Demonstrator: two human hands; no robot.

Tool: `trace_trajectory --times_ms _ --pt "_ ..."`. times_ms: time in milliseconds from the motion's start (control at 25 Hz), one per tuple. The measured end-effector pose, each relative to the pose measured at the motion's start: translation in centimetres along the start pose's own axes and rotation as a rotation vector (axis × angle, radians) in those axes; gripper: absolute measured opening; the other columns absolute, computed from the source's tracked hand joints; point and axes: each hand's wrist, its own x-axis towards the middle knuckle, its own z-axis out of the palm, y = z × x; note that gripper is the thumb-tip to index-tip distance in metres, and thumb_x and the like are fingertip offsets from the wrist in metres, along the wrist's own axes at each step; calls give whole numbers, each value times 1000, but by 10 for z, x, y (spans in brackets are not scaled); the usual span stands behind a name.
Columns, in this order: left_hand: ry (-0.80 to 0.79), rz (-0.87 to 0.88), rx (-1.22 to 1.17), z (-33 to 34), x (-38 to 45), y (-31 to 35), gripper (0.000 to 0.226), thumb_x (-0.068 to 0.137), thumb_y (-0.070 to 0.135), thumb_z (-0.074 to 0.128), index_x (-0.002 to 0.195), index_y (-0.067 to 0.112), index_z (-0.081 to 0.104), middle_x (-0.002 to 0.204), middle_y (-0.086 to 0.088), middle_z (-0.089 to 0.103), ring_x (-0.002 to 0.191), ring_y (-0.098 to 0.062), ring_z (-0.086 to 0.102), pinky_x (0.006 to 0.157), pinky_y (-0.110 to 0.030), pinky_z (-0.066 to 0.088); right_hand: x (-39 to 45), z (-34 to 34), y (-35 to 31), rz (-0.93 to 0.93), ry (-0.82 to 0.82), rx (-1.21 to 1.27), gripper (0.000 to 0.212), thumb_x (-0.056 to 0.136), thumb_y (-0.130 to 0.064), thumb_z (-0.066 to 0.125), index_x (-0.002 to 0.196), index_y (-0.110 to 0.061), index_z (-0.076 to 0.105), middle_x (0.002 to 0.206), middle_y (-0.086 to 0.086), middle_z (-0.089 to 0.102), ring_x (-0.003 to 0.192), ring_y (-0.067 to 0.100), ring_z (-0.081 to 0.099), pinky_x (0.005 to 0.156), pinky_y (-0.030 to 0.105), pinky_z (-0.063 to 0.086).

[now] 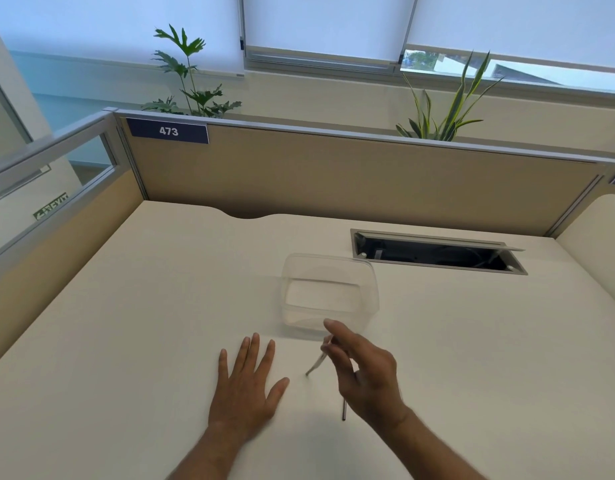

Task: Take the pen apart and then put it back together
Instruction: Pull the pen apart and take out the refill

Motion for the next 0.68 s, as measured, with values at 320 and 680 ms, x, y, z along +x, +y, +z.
trace_trajectory --times_ms 320,680 --pt "17 -17 -128 -2 2 -1 67 83 59 38 143 30 38 155 -1 34 145 -22 23 115 -54 -3 -1 -2 4 23 -8 -23 52 85 -7 72 131 -26 58 88 -1 75 81 6 71 77 16 57" --pt "95 47 -577 -14 20 57 27 76 43 75 100 31 72 104 12 72 103 -10 62 97 -44 41 4 -2 2 54 -29 -9 49 86 -12 70 134 -19 56 90 1 76 81 7 71 81 13 56"
